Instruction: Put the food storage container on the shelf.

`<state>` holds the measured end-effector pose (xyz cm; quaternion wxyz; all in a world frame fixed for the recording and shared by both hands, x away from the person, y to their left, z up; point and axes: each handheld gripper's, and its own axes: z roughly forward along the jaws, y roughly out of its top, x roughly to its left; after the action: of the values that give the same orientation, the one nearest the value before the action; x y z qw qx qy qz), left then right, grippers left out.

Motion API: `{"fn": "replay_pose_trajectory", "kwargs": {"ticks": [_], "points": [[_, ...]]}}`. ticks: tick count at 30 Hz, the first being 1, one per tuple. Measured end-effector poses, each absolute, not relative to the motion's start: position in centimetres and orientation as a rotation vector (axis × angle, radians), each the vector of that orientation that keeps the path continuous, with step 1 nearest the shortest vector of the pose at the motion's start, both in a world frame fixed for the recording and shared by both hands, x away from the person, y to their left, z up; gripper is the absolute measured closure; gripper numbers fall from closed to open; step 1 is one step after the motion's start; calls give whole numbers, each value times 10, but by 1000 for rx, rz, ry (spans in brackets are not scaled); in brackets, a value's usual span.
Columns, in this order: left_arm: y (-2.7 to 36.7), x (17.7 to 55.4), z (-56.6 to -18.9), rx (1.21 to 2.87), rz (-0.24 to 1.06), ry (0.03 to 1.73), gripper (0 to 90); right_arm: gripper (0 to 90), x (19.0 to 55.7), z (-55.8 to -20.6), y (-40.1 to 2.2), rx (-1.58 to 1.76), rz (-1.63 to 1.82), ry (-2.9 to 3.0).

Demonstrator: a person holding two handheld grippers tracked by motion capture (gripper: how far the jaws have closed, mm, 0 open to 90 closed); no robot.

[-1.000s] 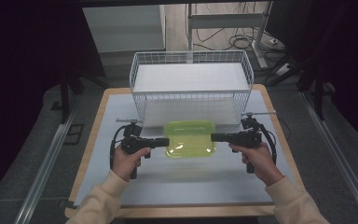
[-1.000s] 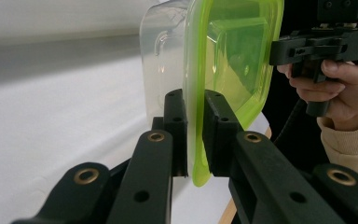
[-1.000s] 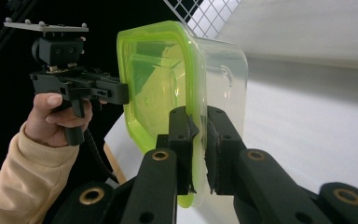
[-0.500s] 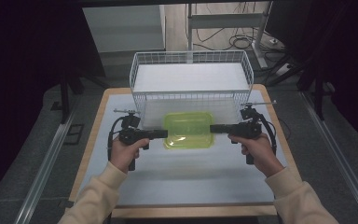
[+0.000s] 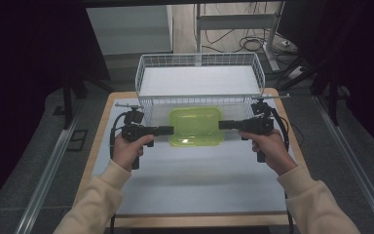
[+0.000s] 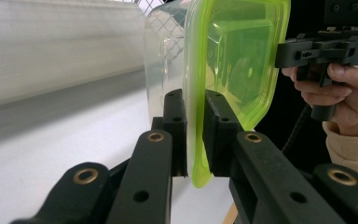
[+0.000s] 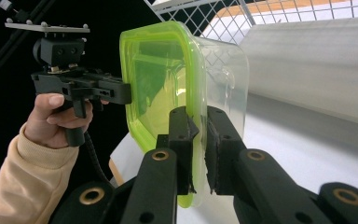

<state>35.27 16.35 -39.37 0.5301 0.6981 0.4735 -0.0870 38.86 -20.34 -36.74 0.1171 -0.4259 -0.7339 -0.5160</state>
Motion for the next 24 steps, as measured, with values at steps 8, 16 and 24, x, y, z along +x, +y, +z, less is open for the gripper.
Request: {"fn": "replay_pose_trajectory", "kwargs": {"ticks": [8, 16, 24], "points": [[163, 360, -381, 1669, -201, 1126, 808, 820, 393, -353, -203, -1233, -1536, -2161], [163, 369, -373, 1654, -203, 1126, 807, 822, 398, -342, -204, -1224, -1551, -2156], [162, 380, -366, 1653, -206, 1131, 807, 825, 410, -337, -206, -1233, -1539, -2132]]}}
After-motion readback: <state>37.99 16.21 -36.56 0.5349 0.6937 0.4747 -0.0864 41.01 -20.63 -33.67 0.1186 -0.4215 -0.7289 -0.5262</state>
